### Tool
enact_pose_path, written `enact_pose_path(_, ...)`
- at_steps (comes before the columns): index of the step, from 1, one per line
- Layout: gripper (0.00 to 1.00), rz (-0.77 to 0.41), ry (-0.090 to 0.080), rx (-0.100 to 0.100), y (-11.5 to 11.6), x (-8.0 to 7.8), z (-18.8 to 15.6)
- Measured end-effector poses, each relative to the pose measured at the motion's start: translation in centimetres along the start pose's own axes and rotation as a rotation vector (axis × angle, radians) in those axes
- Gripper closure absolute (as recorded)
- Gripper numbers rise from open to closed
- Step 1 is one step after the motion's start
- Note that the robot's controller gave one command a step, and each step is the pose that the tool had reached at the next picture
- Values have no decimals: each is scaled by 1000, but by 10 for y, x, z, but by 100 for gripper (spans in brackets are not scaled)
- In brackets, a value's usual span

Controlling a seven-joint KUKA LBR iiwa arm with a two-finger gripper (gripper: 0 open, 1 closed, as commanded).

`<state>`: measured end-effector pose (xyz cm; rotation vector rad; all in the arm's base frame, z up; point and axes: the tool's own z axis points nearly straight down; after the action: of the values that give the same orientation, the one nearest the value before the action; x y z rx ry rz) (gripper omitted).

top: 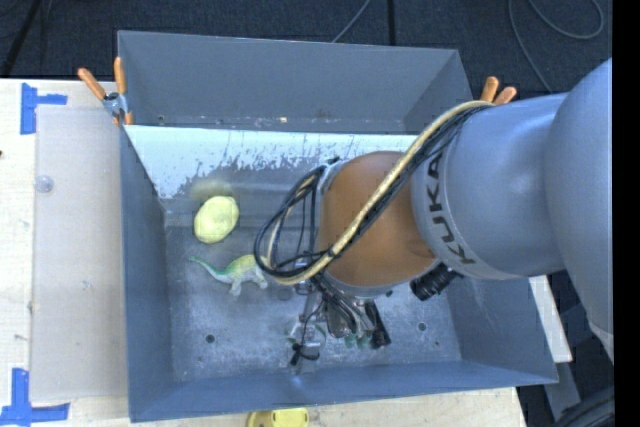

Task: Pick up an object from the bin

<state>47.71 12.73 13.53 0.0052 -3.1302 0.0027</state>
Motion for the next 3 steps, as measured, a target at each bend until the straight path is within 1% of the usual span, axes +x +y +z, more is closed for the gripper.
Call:
enact_pose_path(1, 0, 4, -8, -1, -1, -2, -4)
enact_pose_path(2, 0, 107, 0, -1, -13, -4, -20)
enact_pose_path(3, 0, 169, 0, -1, -21, -7, -30)
